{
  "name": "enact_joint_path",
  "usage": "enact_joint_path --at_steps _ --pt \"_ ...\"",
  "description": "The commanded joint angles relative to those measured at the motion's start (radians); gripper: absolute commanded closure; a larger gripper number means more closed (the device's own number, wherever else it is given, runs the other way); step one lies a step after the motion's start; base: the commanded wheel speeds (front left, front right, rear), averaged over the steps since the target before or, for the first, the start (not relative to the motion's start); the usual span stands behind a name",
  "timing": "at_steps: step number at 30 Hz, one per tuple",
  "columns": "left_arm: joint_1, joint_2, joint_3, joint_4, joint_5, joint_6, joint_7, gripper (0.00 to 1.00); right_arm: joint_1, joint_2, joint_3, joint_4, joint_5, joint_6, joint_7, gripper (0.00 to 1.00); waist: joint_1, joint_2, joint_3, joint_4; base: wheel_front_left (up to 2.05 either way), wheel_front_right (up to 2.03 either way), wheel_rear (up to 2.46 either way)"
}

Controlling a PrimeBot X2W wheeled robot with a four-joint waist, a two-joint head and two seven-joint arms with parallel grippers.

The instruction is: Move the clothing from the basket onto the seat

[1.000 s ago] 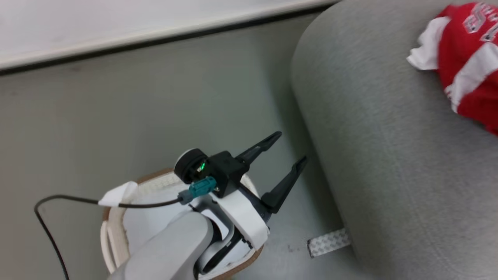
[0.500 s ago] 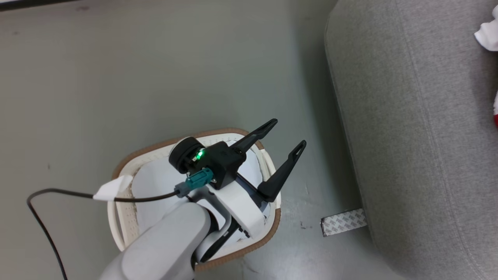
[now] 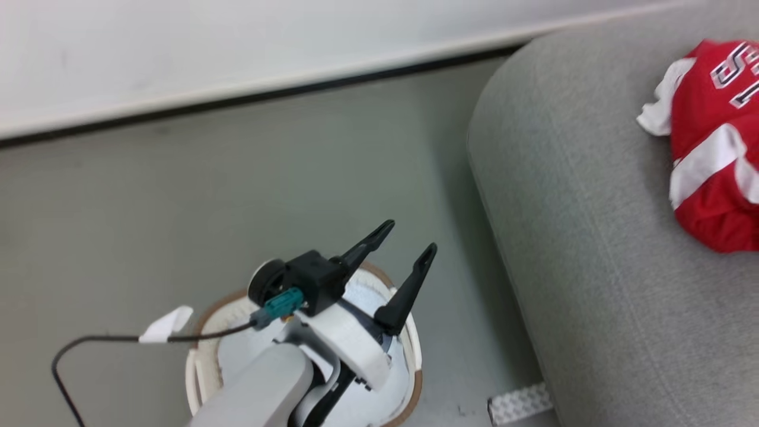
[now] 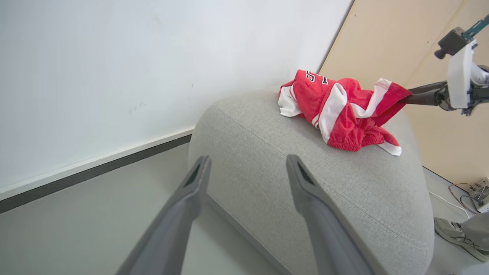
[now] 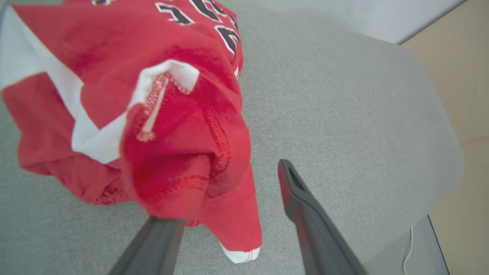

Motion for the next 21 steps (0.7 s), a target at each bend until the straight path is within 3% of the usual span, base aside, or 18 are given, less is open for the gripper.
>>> enact_joint_path --at_steps 1,6,10,13,17,21 --pt "0.041 0.001 0.012 0.013 -0.026 0.009 -0.017 0.0 0.031 -0.041 0.023 -0.047 0.026 -0.003 0.008 0.0 0.0 0.0 -0.132 0.003 0.0 0.0 0.0" --pt "0.115 0.011 0.053 0.022 -0.056 0.036 -0.041 0.0 0.088 -0.112 0.074 -0.183 0.076 -0.003 0.018 0.0 0.0 0.0 -0.248 0.02 0.0 0.0 0.0" --pt "0.169 0.029 0.101 0.012 -0.085 0.058 -0.052 0.0 0.119 -0.127 0.074 -0.29 0.119 -0.003 -0.02 0.0 0.0 0.0 -0.325 0.048 0.0 0.0 0.0" --pt "0.218 0.05 0.172 -0.013 -0.118 0.08 -0.058 0.0 0.153 -0.106 0.019 -0.38 0.134 -0.003 -0.112 0.0 0.0 0.0 -0.374 0.087 0.0 0.0 0.0" --pt "0.265 0.076 0.238 -0.038 -0.127 0.121 -0.059 0.0 0.234 -0.032 -0.074 -0.429 0.113 -0.002 -0.25 0.0 0.0 0.0 -0.404 0.124 0.0 0.0 0.0" --pt "0.303 0.088 0.3 -0.056 -0.123 0.164 -0.059 0.0 0.3 0.042 -0.138 -0.459 0.078 -0.003 -0.315 0.0 0.0 0.0 -0.419 0.146 0.0 0.0 0.0"
